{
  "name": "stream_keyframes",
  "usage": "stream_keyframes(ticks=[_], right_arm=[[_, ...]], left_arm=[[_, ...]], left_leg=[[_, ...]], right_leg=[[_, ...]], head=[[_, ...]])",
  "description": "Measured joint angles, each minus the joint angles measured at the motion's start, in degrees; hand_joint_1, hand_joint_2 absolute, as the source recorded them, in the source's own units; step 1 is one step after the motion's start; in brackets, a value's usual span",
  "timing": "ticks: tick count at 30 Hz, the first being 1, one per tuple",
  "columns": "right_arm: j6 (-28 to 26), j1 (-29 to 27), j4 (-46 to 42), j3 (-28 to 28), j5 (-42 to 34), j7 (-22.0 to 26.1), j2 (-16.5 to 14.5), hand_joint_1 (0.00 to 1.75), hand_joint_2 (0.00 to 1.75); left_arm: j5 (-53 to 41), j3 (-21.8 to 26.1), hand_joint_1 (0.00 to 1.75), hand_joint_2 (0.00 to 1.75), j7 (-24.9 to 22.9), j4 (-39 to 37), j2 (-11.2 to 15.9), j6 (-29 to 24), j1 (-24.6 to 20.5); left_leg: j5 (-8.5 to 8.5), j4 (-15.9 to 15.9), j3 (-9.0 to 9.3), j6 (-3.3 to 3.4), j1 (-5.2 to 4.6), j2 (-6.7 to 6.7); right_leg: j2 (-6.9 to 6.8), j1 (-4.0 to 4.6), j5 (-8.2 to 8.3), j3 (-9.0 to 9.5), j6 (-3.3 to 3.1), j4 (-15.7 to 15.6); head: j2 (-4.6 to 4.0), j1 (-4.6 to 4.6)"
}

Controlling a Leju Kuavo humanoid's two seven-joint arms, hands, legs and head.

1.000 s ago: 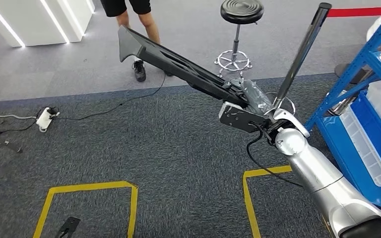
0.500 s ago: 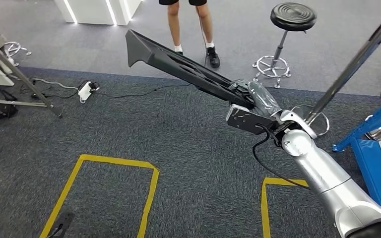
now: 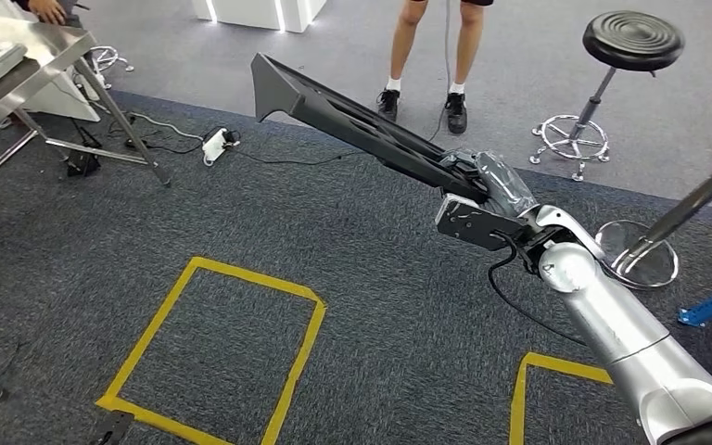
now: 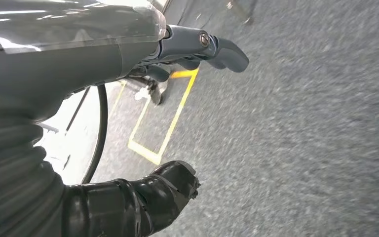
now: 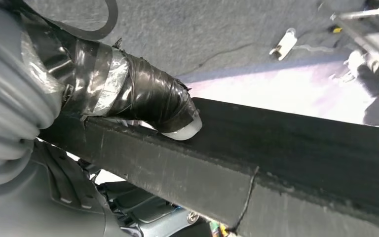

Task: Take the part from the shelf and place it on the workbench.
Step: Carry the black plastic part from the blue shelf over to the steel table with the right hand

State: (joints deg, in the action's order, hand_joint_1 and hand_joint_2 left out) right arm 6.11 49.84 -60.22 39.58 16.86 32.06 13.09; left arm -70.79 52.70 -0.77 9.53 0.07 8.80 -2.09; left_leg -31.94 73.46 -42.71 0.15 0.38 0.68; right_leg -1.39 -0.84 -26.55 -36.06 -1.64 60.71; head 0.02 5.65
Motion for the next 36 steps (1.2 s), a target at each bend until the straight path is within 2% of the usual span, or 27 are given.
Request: stream_keyframes(ticks=[1, 2, 3, 5, 7, 9, 10, 12, 14, 15, 16, 17, 18, 19, 20, 21, 22, 23, 24, 25, 26, 27, 29, 31, 32, 34, 36], right_arm=[[0.02, -0.19, -0.10, 0.00, -0.04, -0.06, 0.02, 1.75, 1.75], [-0.01, -0.39, -0.23, 0.00, -0.07, -0.15, 0.05, 1.75, 1.75], [-0.09, -0.54, -0.43, -0.01, -0.08, -0.33, 0.12, 1.75, 1.75], [-0.58, -0.85, -0.80, -0.16, -0.03, -0.80, 0.55, 1.75, 1.75], [-1.40, -1.59, -1.14, -0.52, 0.16, -1.17, 1.51, 1.75, 1.75], [-2.05, -2.67, -1.40, -0.77, 0.43, -1.30, 2.35, 1.75, 1.75], [-2.25, -3.21, -1.56, -0.86, 0.55, -1.39, 2.69, 1.75, 1.75], [-2.59, -4.19, -2.01, -1.16, 0.66, -1.52, 3.32, 1.75, 1.75], [-2.86, -5.16, -2.29, -1.43, 0.70, -1.61, 4.05, 1.75, 1.75], [-2.94, -5.69, -2.33, -1.48, 0.71, -1.66, 4.37, 1.75, 1.75], [-2.97, -6.18, -2.33, -1.52, 0.72, -1.72, 4.62, 1.75, 1.75], [-2.99, -6.58, -2.34, -1.58, 0.76, -1.77, 4.81, 1.75, 1.75], [-3.01, -6.83, -2.35, -1.66, 0.80, -1.80, 4.92, 1.75, 1.75], [-3.02, -6.92, -2.48, -1.78, 0.83, -1.80, 5.00, 1.75, 1.75], [-3.04, -6.92, -2.61, -1.89, 0.87, -1.80, 5.07, 1.75, 1.75], [-3.08, -6.90, -2.83, -2.00, 0.91, -1.83, 5.16, 1.75, 1.75], [-3.13, -6.93, -3.09, -2.09, 1.03, -2.01, 5.27, 1.75, 1.75], [-3.18, -6.97, -3.30, -2.12, 1.22, -2.29, 5.35, 1.75, 1.75], [-3.22, -7.02, -3.60, -2.14, 1.43, -2.60, 5.43, 1.75, 1.75], [-3.26, -7.03, -3.97, -2.15, 1.67, -2.99, 5.48, 1.75, 1.75], [-3.35, -6.98, -4.36, -2.17, 1.86, -3.36, 5.50, 1.75, 1.75], [-3.48, -6.87, -4.75, -2.21, 2.02, -3.74, 5.53, 1.75, 1.75], [-4.03, -6.59, -5.31, -2.39, 2.31, -4.75, 5.62, 1.75, 1.75], [-4.61, -6.43, -5.58, -2.63, 2.48, -5.61, 5.68, 1.75, 1.75], [-4.79, -6.42, -5.67, -2.71, 2.55, -5.89, 5.68, 1.75, 1.75], [-4.96, -6.43, -5.92, -2.76, 2.60, -6.12, 5.68, 1.75, 1.75], [-5.07, -6.36, -6.38, -2.90, 2.63, -6.21, 5.68, 1.75, 1.75]], left_arm=[[-0.11, 0.06, 0.00, 1.75, -0.03, 0.00, -0.03, 0.13, 0.02], [-0.33, 0.08, 0.00, 1.75, 0.08, 0.00, -0.08, 0.19, 0.04], [-0.70, 0.08, 0.00, 1.75, 0.25, 0.00, -0.19, 0.13, 0.04], [-1.89, 0.05, 0.00, 1.75, 0.56, 0.00, -1.05, -0.54, -0.09], [-3.10, -0.14, 0.00, 1.75, 0.74, -0.01, -2.31, -1.54, -0.30], [-3.98, -0.50, 0.00, 1.75, 0.99, -0.02, -2.91, -1.52, -0.38], [-4.36, -0.69, 0.00, 1.75, 1.09, -0.01, -2.94, -1.12, -0.43], [-4.92, -1.06, 0.00, 1.75, 1.06, 0.02, -2.76, -0.35, -0.96], [-5.22, -1.41, 0.00, 1.75, 0.96, 0.02, -2.57, 0.05, -1.69], [-5.31, -1.60, 0.00, 1.75, 0.91, 0.02, -2.50, 0.13, -1.94], [-5.34, -1.79, 0.00, 1.75, 0.88, 0.02, -2.48, 0.15, -2.04], [-5.35, -1.95, 0.00, 1.75, 0.86, 0.02, -2.48, 0.15, -2.05], [-5.35, -2.06, 0.00, 1.75, 0.84, 0.02, -2.52, 0.15, -2.04], [-5.34, -2.12, 0.00, 1.75, 0.83, 0.02, -2.60, 0.14, -2.03], [-5.34, -2.15, 0.00, 1.75, 0.80, 0.02, -2.69, 0.14, -2.06], [-5.34, -2.18, 0.00, 1.75, 0.76, 0.02, -2.78, 0.14, -2.14], [-5.35, -2.23, 0.00, 1.75, 0.67, 0.02, -2.82, 0.16, -2.22], [-5.34, -2.31, 0.00, 1.75, 0.56, 0.02, -2.82, 0.21, -2.23], [-5.23, -2.38, 0.00, 1.75, 0.43, 0.02, -2.81, 0.29, -2.20], [-4.91, -2.43, 0.00, 1.75, 0.27, 0.01, -2.78, 0.39, -2.11], [-4.36, -2.45, 0.00, 1.75, 0.14, 0.01, -2.73, 0.49, -2.12], [-3.64, -2.45, 0.00, 1.75, 0.00, 0.01, -2.64, 0.58, -2.29], [-2.14, -2.40, 0.00, 1.75, -0.15, 0.02, -2.43, 0.74, -2.87], [-1.19, -2.30, 0.00, 1.75, -0.16, 0.02, -2.36, 0.91, -3.20], [-0.92, -2.24, 0.00, 1.75, -0.16, 0.02, -2.37, 0.96, -3.22], [-0.55, -2.14, 0.00, 1.75, -0.18, 0.02, -2.38, 0.96, -3.20], [-0.21, -2.03, 0.00, 1.75, -0.18, 0.02, -2.39, 0.92, -3.21]], left_leg=[[0.16, 1.18, -0.78, -0.18, 0.29, -0.21], [1.32, 0.29, -0.56, -0.29, 0.53, -0.40], [3.22, -2.52, 0.67, -0.33, 0.70, -0.74], [6.35, -9.89, 4.19, -0.32, 0.38, -2.87], [7.13, -13.79, 6.02, 0.05, -0.43, -4.47], [7.21, -14.42, 6.17, 0.68, -0.81, -3.55], [7.37, -14.76, 6.32, 1.02, -0.76, -2.84], [7.70, -15.33, 6.73, 2.01, -0.58, -1.57], [7.81, -15.43, 6.89, 2.77, -0.67, -0.28], [7.78, -15.35, 6.89, 2.98, -0.78, 0.49], [7.71, -15.22, 6.92, 3.08, -0.88, 1.36], [7.60, -15.04, 6.95, 3.14, -0.96, 2.28], [7.47, -14.81, 6.98, 3.14, -1.00, 3.12], [7.23, -14.47, 6.99, 3.09, -1.01, 3.98], [6.97, -14.05, 6.84, 2.95, -1.04, 4.77], [6.77, -13.63, 6.58, 2.78, -0.93, 5.53], [6.66, -13.30, 6.27, 2.53, -0.72, 6.32], [6.72, -13.26, 5.95, 2.20, -0.46, 7.11], [6.87, -13.36, 5.76, 1.87, -0.27, 7.98], [6.85, -13.45, 5.67, 1.55, -0.25, 8.07], [6.46, -13.00, 5.40, 1.21, -0.39, 7.08], [5.59, -11.54, 4.72, 0.89, -0.54, 5.35], [2.80, -5.57, 1.80, 0.16, -0.38, 1.36], [1.33, -0.06, -1.27, -0.55, 0.26, -0.02], [1.83, 0.49, -1.77, -0.86, 0.60, -0.25], [4.69, -2.93, -0.39, -1.28, 1.13, -0.45], [8.03, -9.93, 3.16, -1.44, 1.32, -0.74]], right_leg=[[-0.70, 0.01, -0.05, 0.02, 0.01, 0.00], [-1.38, 0.01, -0.13, 0.05, 0.05, 0.00], [-2.03, 0.01, -0.22, 0.13, 0.16, 0.00], [-3.30, 0.07, -0.44, 0.42, 0.54, -0.11], [-4.60, 0.21, -0.56, 0.73, 1.13, -0.41], [-5.95, 0.24, -0.63, 1.16, 1.79, -0.80], [-5.77, 0.13, -0.91, 1.28, 2.08, -0.67], [-2.97, -0.10, -2.96, -0.03, 2.26, 2.40], [0.41, -0.17, -6.36, -3.69, 2.02, 9.71], [1.09, -0.08, -7.48, -5.62, 1.93, 13.32], [1.32, 0.02, -7.56, -6.85, 1.84, 15.29], [1.47, 0.10, -6.58, -7.23, 1.71, 15.28], [1.66, 0.15, -4.82, -6.73, 1.53, 13.44], [2.42, 0.16, -2.38, -5.38, 1.29, 9.73], [3.89, 0.06, -0.61, -3.97, 1.12, 6.22], [5.23, -0.09, 0.42, -2.71, 1.11, 3.34], [6.27, -0.11, 0.90, -1.77, 1.14, 1.31], [6.54, -0.10, 0.58, -1.41, 1.22, 0.86], [5.89, -0.09, 0.54, -1.07, 1.21, 0.34], [5.06, -0.06, 0.66, -0.73, 1.03, -0.13], [4.23, -0.17, 0.80, -0.26, 0.79, -0.74], [3.42, -0.30, 0.96, 0.25, 0.56, -1.44], [1.96, -0.37, 1.03, 1.06, 0.33, -2.26], [0.82, -0.50, 0.79, 1.40, 0.44, -2.39], [0.39, -0.60, 0.62, 1.52, 0.57, -2.36], [-0.12, -0.79, 0.29, 1.81, 0.91, -2.28], [-0.52, -0.95, -0.11, 2.22, 1.38, -2.28]], head=[[0.00, 0.01], [0.00, 0.00], [0.00, 0.01], [0.00, 0.03], [0.00, 0.03], [0.00, 0.00], [0.00, -0.03], [0.00, -0.14], [0.00, -0.26], [0.00, -0.28], [0.00, -0.28], [0.00, -0.28], [0.00, -0.28], [0.00, -0.29], [0.00, -0.25], [0.01, -0.17], [0.02, -0.14], [0.02, -0.16], [0.02, -0.23], [0.01, -0.33], [0.01, -0.27], [0.01, -0.15], [0.00, 0.09], [0.00, 0.10], [0.00, 0.12], [0.00, 0.13], [0.00, 0.12]])
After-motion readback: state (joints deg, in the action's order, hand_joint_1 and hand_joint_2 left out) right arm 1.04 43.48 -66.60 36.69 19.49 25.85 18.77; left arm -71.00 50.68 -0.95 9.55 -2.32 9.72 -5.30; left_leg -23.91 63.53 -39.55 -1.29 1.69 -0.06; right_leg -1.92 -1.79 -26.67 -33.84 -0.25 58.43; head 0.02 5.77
